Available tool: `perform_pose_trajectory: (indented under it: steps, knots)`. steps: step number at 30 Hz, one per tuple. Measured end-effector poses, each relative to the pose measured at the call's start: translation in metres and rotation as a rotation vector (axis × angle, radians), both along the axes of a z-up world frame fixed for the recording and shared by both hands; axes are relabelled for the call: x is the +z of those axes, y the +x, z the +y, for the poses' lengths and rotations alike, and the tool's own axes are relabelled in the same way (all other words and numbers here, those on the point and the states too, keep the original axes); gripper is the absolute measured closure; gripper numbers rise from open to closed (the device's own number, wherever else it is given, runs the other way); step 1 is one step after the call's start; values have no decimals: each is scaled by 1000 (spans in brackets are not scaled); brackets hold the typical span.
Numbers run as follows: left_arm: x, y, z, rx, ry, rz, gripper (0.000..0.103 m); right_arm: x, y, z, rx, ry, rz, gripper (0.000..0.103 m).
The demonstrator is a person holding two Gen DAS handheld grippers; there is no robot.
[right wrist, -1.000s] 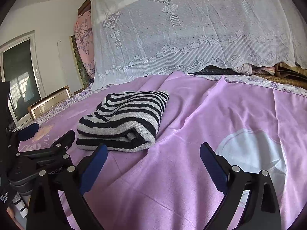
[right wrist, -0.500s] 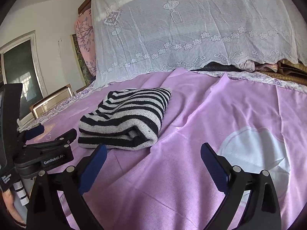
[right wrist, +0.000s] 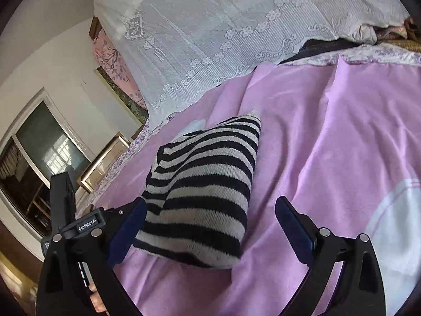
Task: Fold small clothes
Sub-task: 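Grasp the folded sweater with the right tool while the left tool supports it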
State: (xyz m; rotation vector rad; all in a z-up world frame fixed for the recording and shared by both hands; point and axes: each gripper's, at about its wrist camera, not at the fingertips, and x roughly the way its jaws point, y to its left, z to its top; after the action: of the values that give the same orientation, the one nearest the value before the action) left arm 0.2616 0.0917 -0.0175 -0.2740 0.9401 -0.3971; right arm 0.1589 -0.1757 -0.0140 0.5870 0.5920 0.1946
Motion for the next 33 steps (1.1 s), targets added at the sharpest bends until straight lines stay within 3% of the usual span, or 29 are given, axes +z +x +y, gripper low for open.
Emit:
perform_pose_trajectory:
  steps: [3,8,14,16,19,23,25,33]
  knots:
    - [-15,20,-6,-48,-61,77,4,-14,34,-8,25,102,77,4]
    - [-23,36,-9,-98,-103,122,4,-44,75,-16,69,247,188,4]
    - [-23,47,-23,-222,-152,132,4,-44,97,-13,160,215,193,5]
    - [-22,42,-35,-237,-100,94,4,-44,99,-9,195,184,192,5]
    - [-21,36,-42,-212,-73,46,5,-38,94,-2,195,102,153,20]
    - [-7,12,-56,-198,15,-85,26,-18,72,18,147,-83,64,40]
    - [3,-4,-69,-201,89,-173,26,-10,61,23,136,-129,27,46]
    - [30,-61,-99,-257,134,-318,27,17,0,2,73,-206,-61,51]
